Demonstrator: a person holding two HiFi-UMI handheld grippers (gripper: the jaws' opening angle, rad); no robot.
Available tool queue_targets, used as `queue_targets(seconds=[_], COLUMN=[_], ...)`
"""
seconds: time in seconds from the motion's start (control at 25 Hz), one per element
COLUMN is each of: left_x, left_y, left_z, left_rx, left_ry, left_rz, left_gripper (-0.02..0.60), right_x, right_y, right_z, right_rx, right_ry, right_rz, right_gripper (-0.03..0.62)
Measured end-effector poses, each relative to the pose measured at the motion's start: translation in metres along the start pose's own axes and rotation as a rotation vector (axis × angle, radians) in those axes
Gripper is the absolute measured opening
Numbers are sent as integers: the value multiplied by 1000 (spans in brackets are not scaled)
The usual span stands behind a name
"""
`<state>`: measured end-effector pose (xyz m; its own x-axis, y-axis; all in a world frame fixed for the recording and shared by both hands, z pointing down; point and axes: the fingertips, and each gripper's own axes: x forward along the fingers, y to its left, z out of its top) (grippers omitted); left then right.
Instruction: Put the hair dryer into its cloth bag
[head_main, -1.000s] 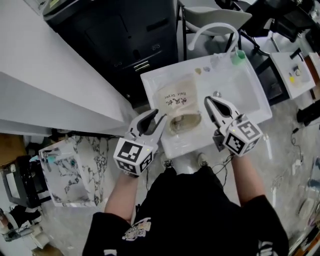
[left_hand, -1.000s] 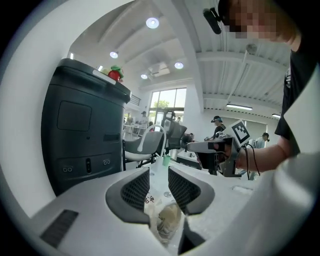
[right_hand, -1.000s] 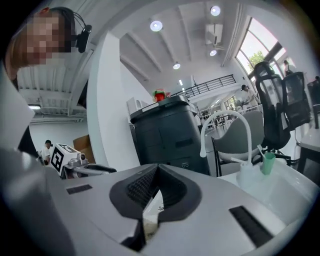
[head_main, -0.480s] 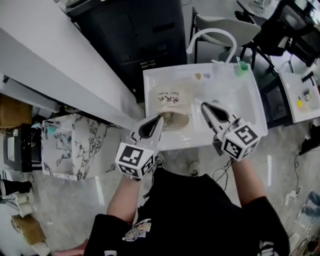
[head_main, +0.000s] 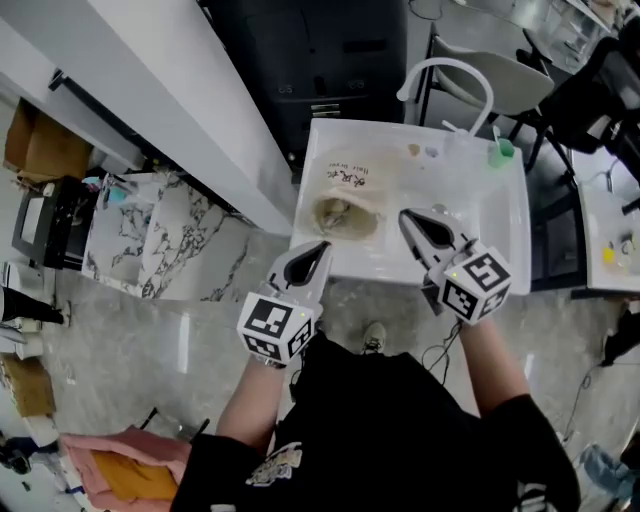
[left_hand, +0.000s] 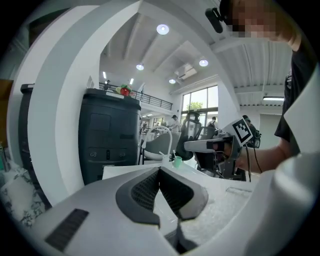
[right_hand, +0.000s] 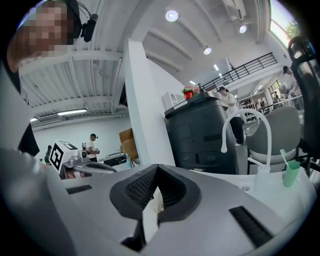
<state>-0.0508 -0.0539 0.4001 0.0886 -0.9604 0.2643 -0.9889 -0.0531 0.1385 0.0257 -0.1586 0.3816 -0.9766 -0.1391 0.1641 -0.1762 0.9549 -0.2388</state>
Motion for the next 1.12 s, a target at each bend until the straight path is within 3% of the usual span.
queue_targets(seconds=[0.24, 0.4, 0.64, 1.12], left_x=[-20, -28, -43, -68], left_y=[2, 5, 12, 10], left_z=[-4, -1, -4, -8], left_rx=[-36, -34, -25, -4], left_ry=[-10, -12, 3, 13], left_rz=[52, 42, -20, -206], left_gripper=[3, 3, 3, 3], right_x=[6, 11, 14, -15], right_y=[21, 31, 52, 88], right_z=[-12, -12, -17, -30], right_rx=[36, 47, 64, 88], right_ry=[27, 25, 15, -21], right_rz=[42, 38, -22, -222], right_gripper=[-3, -3, -3, -3])
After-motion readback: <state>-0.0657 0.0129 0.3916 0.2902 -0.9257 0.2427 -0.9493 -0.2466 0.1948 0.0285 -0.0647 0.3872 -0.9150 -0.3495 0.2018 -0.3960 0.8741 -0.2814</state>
